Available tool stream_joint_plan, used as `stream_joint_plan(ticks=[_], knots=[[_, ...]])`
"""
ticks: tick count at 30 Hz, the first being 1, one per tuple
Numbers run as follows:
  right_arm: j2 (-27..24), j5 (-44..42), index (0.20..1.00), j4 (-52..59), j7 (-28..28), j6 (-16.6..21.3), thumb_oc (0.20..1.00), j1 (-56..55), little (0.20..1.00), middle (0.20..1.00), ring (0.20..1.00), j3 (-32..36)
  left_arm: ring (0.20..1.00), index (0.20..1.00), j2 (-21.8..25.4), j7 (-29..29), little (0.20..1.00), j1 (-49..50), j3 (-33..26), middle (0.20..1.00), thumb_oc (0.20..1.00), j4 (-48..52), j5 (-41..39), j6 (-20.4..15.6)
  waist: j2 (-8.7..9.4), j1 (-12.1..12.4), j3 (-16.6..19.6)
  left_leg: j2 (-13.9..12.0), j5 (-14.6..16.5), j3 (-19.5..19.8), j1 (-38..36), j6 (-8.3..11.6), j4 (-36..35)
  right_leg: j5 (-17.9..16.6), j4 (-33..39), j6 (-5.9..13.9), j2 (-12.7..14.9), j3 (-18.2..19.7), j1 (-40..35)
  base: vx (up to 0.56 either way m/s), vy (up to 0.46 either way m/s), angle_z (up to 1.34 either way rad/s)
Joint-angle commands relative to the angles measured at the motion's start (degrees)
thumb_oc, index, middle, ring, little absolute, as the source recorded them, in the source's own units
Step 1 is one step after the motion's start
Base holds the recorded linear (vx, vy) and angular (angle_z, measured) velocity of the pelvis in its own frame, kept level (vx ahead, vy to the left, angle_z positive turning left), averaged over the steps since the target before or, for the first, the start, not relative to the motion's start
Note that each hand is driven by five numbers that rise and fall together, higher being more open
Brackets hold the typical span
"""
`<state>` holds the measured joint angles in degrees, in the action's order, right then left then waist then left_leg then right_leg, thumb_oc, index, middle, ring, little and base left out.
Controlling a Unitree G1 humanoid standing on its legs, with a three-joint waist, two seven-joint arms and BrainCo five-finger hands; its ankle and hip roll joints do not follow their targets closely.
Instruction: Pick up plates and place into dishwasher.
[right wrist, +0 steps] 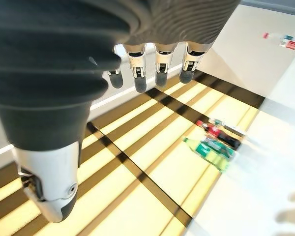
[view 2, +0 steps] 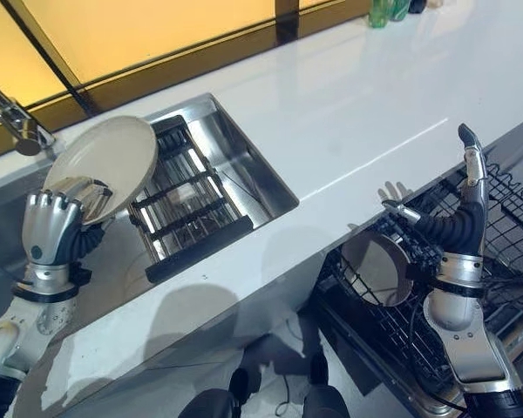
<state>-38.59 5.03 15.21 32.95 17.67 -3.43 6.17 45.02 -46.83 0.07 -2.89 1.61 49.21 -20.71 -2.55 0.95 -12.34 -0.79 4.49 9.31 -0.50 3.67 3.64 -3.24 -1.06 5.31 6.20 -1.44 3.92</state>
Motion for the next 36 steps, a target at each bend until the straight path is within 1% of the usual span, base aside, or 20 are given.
stream_joint_plan(ticks=[1, 5, 6, 7, 8, 9, 11, 12, 13, 14, 15, 16, 17, 18, 19, 22, 26, 31, 34, 36], knots=[[-0.9, -0.9, 1.0, 4.7, -0.7, 3.9, 1.0, -1.0, 1.0, 1.0, 1.0, 1.8, 0.2, 0.2, 2.8, 1.9, 0.2, -0.3, -2.5, 0.2, 0.2, 3.9, -5.6, -4.9, 2.61, 0.7, 5.5, 3.3, -1.9, -0.8, 2.4, -2.39, -1.4, 7.7, -5.2, 1.22, -1.8, 0.6, -1.8, -0.02, -0.038, 0.05], [-1.6, -1.7, 1.0, 5.6, -3.5, 4.9, 1.0, 0.0, 1.0, 1.0, 1.0, 1.6, 0.2, 0.2, 3.0, 8.5, 0.2, -1.0, -1.3, 0.2, 0.2, 7.1, -13.2, -10.1, 2.75, 0.9, 6.9, 3.0, -1.9, -0.5, 1.2, -2.19, -2.3, 8.0, -4.5, 1.08, -2.3, 0.5, -3.1, -0.04, -0.036, 0.02], [-2.0, -1.8, 1.0, 6.3, -4.3, 4.7, 1.0, 1.0, 1.0, 1.0, 1.0, 0.9, 0.2, 0.2, 2.9, 11.9, 0.2, -1.9, 0.1, 0.2, 0.2, 8.7, -17.3, -11.4, 2.83, 1.1, 7.4, 2.9, -2.0, -0.3, 0.8, -2.12, -2.7, 8.1, -4.2, 1.06, -2.4, 0.3, -3.6, -0.05, -0.039, -0.01], [-2.3, -1.7, 1.0, 6.4, -4.7, 5.0, 1.0, 1.6, 1.0, 1.0, 1.0, 0.4, 0.2, 0.2, 2.8, 14.0, 0.2, -2.6, 0.8, 0.2, 0.2, 9.5, -19.2, -12.3, 2.86, 1.2, 7.5, 2.8, -2.0, -0.3, 0.6, -2.1, -2.9, 8.1, -4.0, 1.02, -2.5, 0.2, -3.8, -0.07, -0.039, 0.01], [-2.8, -1.9, 1.0, 6.8, -5.7, 5.2, 1.0, 2.7, 1.0, 1.0, 1.0, -0.6, 0.2, 0.2, 2.7, 15.9, 0.2, -3.5, 2.1, 0.2, 0.2, 10.3, -20.5, -14.6, 2.9, 1.3, 7.8, 2.8, -2.0, -0.2, 0.3, -2.12, -3.3, 8.1, -3.8, 0.99, -2.6, 0.2, -4.1, -0.07, -0.031, 0.03], [-3.3, -2.1, 1.0, 7.0, -6.9, 5.2, 1.0, 3.6, 1.0, 1.0, 1.0, -1.5, 0.2, 0.2, 2.9, 17.7, 0.2, -4.6, 3.7, 0.2, 0.2, 11.0, -21.9, -16.1, 2.91, 1.4, 8.1, 2.8, -2.1, -0.2, 0.1, -2.12, -3.5, 8.0, -3.6, 1.0, -2.7, 0.2, -4.3, -0.08, -0.031, 0.04], [-4.7, -2.0, 1.0, 7.3, -8.5, 4.7, 1.0, 5.8, 1.0, 1.0, 1.0, -3.5, 0.2, 0.2, 3.3, 22.6, 0.2, -7.3, 6.7, 0.2, 0.2, 13.0, -27.5, -17.7, 2.97, 1.6, 8.8, 2.8, -2.2, -0.2, -0.2, -2.08, -3.9, 8.0, -3.2, 1.01, -2.8, 0.0, -4.7, -0.07, -0.024, 0.05], [-5.4, -1.9, 1.0, 7.5, -9.4, 4.6, 1.0, 7.0, 1.0, 1.0, 1.0, -4.7, 0.2, 0.2, 3.2, 26.3, 0.2, -8.7, 8.2, 0.2, 0.2, 14.1, -30.9, -18.8, 3.01, 1.7, 9.1, 2.7, -2.3, -0.1, -0.4, -2.08, -4.0, 7.9, -3.0, 1.0, -2.9, -0.1, -5.0, -0.07, -0.023, 0.05], [-5.9, -2.0, 1.0, 7.8, -10.6, 4.4, 1.0, 8.5, 1.0, 1.0, 1.0, -6.0, 0.2, 0.2, 3.5, 31.3, 0.2, -10.4, 9.9, 0.2, 0.2, 15.1, -36.2, -19.3, 3.01, 1.8, 9.5, 2.8, -2.4, -0.1, -0.5, -2.07, -4.2, 7.9, -2.8, 1.01, -2.9, -0.2, -5.2, -0.06, -0.018, 0.03], [-6.3, -2.2, 1.0, 8.0, -11.3, 4.3, 1.0, 9.3, 1.0, 1.0, 1.0, -6.6, 0.2, 0.2, 3.4, 33.6, 0.2, -11.1, 10.7, 0.2, 0.2, 15.9, -38.6, -19.6, 2.99, 1.9, 9.7, 2.7, -2.4, -0.1, -0.6, -2.06, -4.3, 7.9, -2.7, 0.99, -3.0, -0.2, -5.3, -0.07, -0.016, 0.02], [-7.1, -2.7, 1.0, 8.4, -12.9, 4.2, 1.0, 10.7, 1.0, 1.0, 1.0, -7.8, 0.2, 0.2, 3.3, 39.2, 0.2, -12.4, 12.6, 0.2, 0.2, 17.3, -44.3, -20.2, 2.96, 1.9, 10.2, 2.7, -2.5, -0.1, -0.7, -2.06, -4.5, 7.9, -2.6, 0.99, -3.0, -0.3, -5.4, -0.06, -0.013, 0.03], [-7.8, -2.6, 1.0, 8.6, -13.8, 4.0, 1.0, 11.9, 1.0, 1.0, 1.0, -9.0, 0.2, 0.2, 3.3, 43.8, 0.2, -13.5, 13.9, 0.2, 0.2, 18.2, -49.5, -19.7, 2.99, 1.9, 10.4, 2.7, -2.5, -0.1, -0.8, -2.05, -4.5, 7.9, -2.6, 0.97, -3.1, -0.3, -5.5, -0.06, -0.012, 0.02], [-8.2, -2.7, 1.0, 8.6, -14.6, 4.0, 1.0, 12.8, 1.0, 1.0, 1.0, -9.8, 0.2, 0.2, 3.2, 46.6, 0.2, -14.2, 14.7, 0.2, 0.2, 18.7, -52.7, -19.5, 2.98, 1.9, 10.6, 2.7, -2.4, -0.2, -0.9, -2.09, -4.5, 7.9, -2.5, 0.94, -3.2, -0.3, -5.6, -0.06, -0.006, 0.02], [-8.8, -2.8, 1.0, 8.9, -15.9, 3.7, 1.0, 14.5, 1.0, 1.0, 1.0, -11.3, 0.2, 0.2, 2.9, 51.4, 0.2, -15.6, 16.2, 0.2, 0.2, 19.6, -57.7, -18.5, 2.93, 1.9, 10.8, 2.7, -2.4, -0.2, -1.0, -2.11, -4.5, 7.9, -2.5, 0.89, -3.2, -0.4, -5.7, -0.06, 0.0, 0.0], [-9.0, -2.7, 1.0, 9.1, -16.8, 3.6, 1.0, 15.6, 1.0, 1.0, 1.0, -12.5, 0.2, 0.2, 2.6, 54.6, 0.2, -16.6, 17.3, 0.2, 0.2, 19.9, -60.7, -17.8, 2.9, 1.8, 11.0, 2.7, -2.4, -0.3, -1.0, -2.15, -4.5, 7.9, -2.4, 0.83, -3.2, -0.3, -5.8, -0.06, 0.004, 0.01], [-10.2, -4.3, 1.0, 9.9, -19.8, 3.4, 1.0, 18.0, 1.0, 1.0, 1.0, -14.9, 0.2, 0.2, 3.2, 58.7, 0.2, -18.7, 19.4, 0.2, 0.2, 21.2, -66.4, -16.5, 2.79, 1.6, 11.7, 2.8, -2.4, -0.3, -1.2, -2.26, -4.6, 7.9, -2.4, 0.82, -3.2, -0.2, -6.0, -0.05, 0.012, 0.0], [-10.7, -6.8, 1.0, 11.5, -24.7, 3.5, 1.0, 19.4, 1.0, 1.0, 1.0, -16.9, 0.2, 0.2, 2.9, 60.7, 0.2, -20.2, 19.6, 0.2, 0.2, 22.7, -70.2, -15.3, 2.87, 1.5, 12.6, 3.0, -2.4, -0.5, -1.2, -2.56, -4.6, 7.9, -2.4, 0.73, -3.2, 0.0, -6.1, -0.04, 0.012, 0.0], [-10.8, -10.6, 1.0, 13.2, -32.0, 4.5, 1.0, 21.8, 1.0, 1.0, 1.0, -20.2, 0.2, 0.2, 2.6, 61.8, 0.2, -22.0, 20.2, 0.2, 0.2, 22.7, -70.5, -13.9, 3.13, 1.5, 13.6, 3.1, -2.6, -0.5, -1.3, -2.72, -4.9, 7.8, -2.2, 0.65, -3.2, 0.2, -6.3, -0.02, 0.004, 0.0], [-11.5, -12.9, 1.0, 13.4, -35.9, 4.3, 1.0, 23.4, 1.0, 1.0, 1.0, -21.7, 0.2, 0.2, 3.1, 61.0, 0.2, -22.9, 20.7, 0.2, 0.2, 22.1, -70.3, -13.9, 3.3, 1.5, 14.1, 3.2, -2.7, -0.5, -1.2, -2.78, -5.0, 7.5, -1.7, 0.75, -3.0, 0.4, -6.4, 0.0, 0.0, 0.0], [-12.3, -12.9, 1.0, 14.0, -37.9, 3.9, 1.0, 23.2, 1.0, 1.0, 1.0, -22.1, 0.2, 0.2, 3.4, 61.3, 0.2, -22.3, 19.7, 0.2, 0.2, 22.2, -70.8, -13.8, 3.31, 1.6, 14.4, 3.1, -2.8, -0.7, -1.2, -2.77, -5.2, 7.4, -1.6, 0.77, -2.9, 0.4, -6.3, 0.0, 0.0, 0.0]])
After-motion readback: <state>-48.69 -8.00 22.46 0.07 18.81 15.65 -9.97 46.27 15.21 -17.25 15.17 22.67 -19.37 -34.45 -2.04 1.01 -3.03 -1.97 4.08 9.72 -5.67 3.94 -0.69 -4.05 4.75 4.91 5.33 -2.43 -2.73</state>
